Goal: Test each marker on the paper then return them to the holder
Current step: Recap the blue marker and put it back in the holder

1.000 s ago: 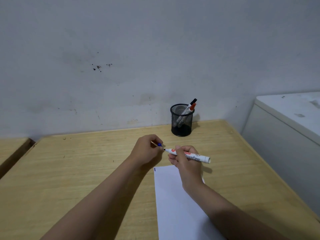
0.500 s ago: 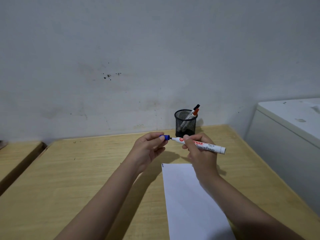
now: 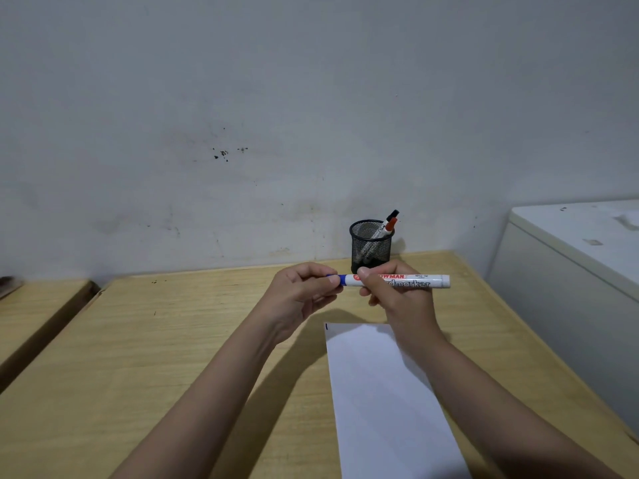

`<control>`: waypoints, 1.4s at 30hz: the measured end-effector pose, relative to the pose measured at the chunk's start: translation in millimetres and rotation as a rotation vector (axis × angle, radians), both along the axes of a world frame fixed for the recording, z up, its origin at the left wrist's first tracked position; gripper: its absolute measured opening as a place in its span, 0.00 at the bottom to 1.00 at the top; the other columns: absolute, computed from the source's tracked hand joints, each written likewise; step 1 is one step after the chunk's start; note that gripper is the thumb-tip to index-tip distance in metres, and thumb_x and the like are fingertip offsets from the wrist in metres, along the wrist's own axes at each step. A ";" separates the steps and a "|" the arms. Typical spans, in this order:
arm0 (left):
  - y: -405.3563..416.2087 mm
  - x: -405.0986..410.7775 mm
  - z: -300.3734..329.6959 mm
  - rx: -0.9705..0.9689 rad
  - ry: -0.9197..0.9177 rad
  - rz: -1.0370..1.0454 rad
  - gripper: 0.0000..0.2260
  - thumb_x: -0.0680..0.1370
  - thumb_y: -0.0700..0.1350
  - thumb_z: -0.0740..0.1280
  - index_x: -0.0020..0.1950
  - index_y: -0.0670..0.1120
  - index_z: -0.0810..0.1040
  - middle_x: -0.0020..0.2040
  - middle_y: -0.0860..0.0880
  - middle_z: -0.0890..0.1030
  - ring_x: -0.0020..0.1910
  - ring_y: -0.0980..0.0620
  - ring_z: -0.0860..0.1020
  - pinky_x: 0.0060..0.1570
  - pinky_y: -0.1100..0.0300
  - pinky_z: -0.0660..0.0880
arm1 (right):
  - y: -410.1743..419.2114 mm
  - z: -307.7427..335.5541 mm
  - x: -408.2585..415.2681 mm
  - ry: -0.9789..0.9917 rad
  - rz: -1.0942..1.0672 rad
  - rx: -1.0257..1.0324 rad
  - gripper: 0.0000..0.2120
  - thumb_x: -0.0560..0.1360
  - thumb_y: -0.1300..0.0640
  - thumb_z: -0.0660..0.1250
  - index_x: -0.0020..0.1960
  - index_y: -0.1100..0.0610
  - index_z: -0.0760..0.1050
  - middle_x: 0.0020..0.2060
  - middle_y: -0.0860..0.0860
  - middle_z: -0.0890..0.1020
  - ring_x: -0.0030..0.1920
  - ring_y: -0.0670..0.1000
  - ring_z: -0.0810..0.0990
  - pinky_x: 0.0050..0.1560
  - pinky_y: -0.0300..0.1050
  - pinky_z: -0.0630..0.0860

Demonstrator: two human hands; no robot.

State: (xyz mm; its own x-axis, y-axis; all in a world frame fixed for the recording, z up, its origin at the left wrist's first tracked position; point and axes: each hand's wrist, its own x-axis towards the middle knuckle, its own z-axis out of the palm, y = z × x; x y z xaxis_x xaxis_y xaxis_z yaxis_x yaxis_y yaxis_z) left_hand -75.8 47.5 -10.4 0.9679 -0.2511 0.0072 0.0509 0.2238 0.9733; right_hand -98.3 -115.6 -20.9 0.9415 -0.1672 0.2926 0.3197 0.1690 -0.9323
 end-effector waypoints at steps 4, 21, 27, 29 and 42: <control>-1.6 -1.1 8.8 -0.040 -0.056 0.045 0.07 0.72 0.29 0.66 0.38 0.40 0.78 0.31 0.47 0.82 0.32 0.53 0.82 0.41 0.65 0.80 | 1.8 4.7 4.2 0.009 0.081 0.083 0.06 0.69 0.63 0.72 0.36 0.59 0.76 0.28 0.51 0.80 0.31 0.47 0.77 0.35 0.38 0.72; -11.5 26.0 34.8 0.230 -0.384 0.282 0.05 0.70 0.32 0.71 0.40 0.41 0.81 0.42 0.41 0.82 0.43 0.46 0.78 0.46 0.54 0.74 | -11.2 8.2 22.8 -0.239 -0.164 -0.415 0.08 0.66 0.60 0.77 0.35 0.60 0.77 0.27 0.46 0.77 0.29 0.42 0.73 0.33 0.31 0.68; -33.0 42.9 50.9 0.392 -0.456 0.178 0.06 0.70 0.34 0.72 0.45 0.42 0.83 0.42 0.39 0.84 0.40 0.50 0.81 0.44 0.62 0.78 | -30.1 20.5 57.0 -0.520 -0.264 -0.760 0.06 0.66 0.59 0.73 0.40 0.59 0.78 0.35 0.50 0.81 0.36 0.46 0.77 0.39 0.42 0.75; -37.8 53.7 57.9 0.385 -0.464 0.155 0.07 0.70 0.36 0.72 0.47 0.42 0.83 0.41 0.41 0.84 0.40 0.52 0.81 0.44 0.64 0.78 | -34.4 25.0 65.7 -0.524 -0.254 -0.729 0.07 0.67 0.59 0.72 0.44 0.59 0.78 0.35 0.48 0.81 0.36 0.46 0.80 0.40 0.45 0.78; -58.8 133.6 -0.1 0.788 -0.419 0.366 0.16 0.72 0.52 0.71 0.57 0.46 0.79 0.57 0.49 0.78 0.55 0.50 0.77 0.50 0.61 0.70 | -76.5 47.5 142.2 -0.398 -0.474 -0.576 0.16 0.69 0.63 0.70 0.55 0.53 0.75 0.32 0.50 0.78 0.34 0.45 0.78 0.41 0.41 0.78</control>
State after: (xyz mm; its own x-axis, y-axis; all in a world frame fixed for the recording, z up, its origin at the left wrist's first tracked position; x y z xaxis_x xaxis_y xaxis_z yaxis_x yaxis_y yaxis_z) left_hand 57.8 -11.3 -10.5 0.9446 -0.0149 0.3278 -0.2777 -0.5684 0.7744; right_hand 43.9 -192.1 26.6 0.6177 -0.2415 0.7484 0.5601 -0.5328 -0.6343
